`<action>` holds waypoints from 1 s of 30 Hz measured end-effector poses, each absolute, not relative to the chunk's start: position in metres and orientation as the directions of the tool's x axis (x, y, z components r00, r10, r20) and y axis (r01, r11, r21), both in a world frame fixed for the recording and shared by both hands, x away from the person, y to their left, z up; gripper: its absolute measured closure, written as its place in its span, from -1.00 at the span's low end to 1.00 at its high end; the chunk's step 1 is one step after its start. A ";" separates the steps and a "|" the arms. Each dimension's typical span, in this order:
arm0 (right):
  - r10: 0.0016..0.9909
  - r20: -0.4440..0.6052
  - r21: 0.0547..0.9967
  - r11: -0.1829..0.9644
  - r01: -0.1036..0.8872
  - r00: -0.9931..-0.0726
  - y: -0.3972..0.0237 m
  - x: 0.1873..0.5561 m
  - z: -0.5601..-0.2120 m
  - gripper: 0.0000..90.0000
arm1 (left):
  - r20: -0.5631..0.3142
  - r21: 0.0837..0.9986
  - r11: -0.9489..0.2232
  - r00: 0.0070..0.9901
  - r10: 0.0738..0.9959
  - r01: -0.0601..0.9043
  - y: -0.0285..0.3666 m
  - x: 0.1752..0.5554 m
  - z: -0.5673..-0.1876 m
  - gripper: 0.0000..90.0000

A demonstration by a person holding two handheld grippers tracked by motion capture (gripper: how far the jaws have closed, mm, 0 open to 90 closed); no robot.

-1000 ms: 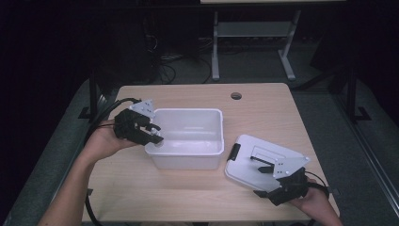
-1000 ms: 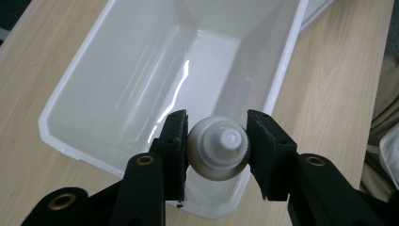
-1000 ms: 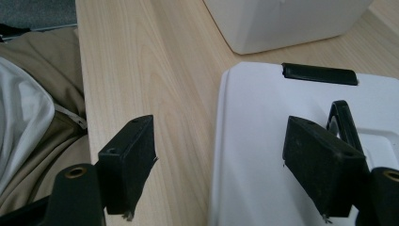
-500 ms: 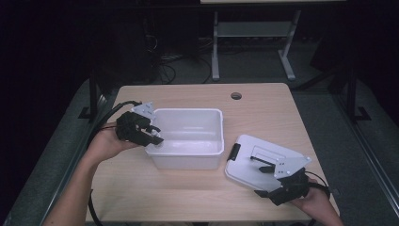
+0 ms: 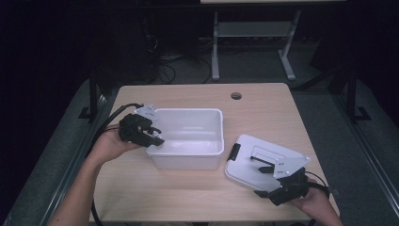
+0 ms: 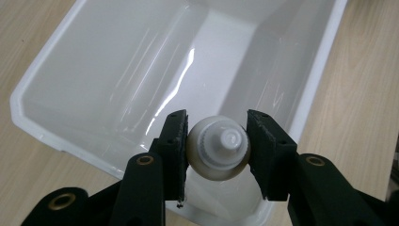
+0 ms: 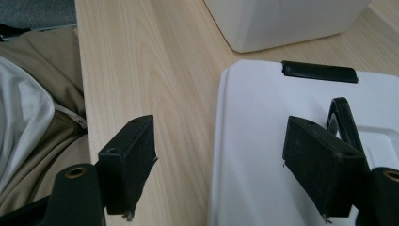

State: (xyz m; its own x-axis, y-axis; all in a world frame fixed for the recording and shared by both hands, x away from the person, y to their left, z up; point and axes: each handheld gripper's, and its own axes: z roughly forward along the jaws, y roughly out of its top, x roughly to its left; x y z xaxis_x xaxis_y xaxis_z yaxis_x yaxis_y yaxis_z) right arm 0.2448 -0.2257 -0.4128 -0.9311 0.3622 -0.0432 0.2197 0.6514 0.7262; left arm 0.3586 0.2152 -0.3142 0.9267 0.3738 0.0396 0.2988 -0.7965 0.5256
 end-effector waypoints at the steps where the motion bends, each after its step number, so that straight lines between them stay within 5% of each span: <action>1: 0.362 -0.043 0.726 0.651 0.220 -0.931 -0.226 0.245 -0.413 -0.44 | 0.039 0.526 -0.796 0.926 0.375 0.300 0.215 0.359 -0.315 0.33; 30: 0.365 -0.039 0.724 0.652 0.225 -0.930 -0.227 0.244 -0.414 -0.44 | 0.034 0.528 -0.787 0.917 0.397 0.321 0.211 0.366 -0.336 0.33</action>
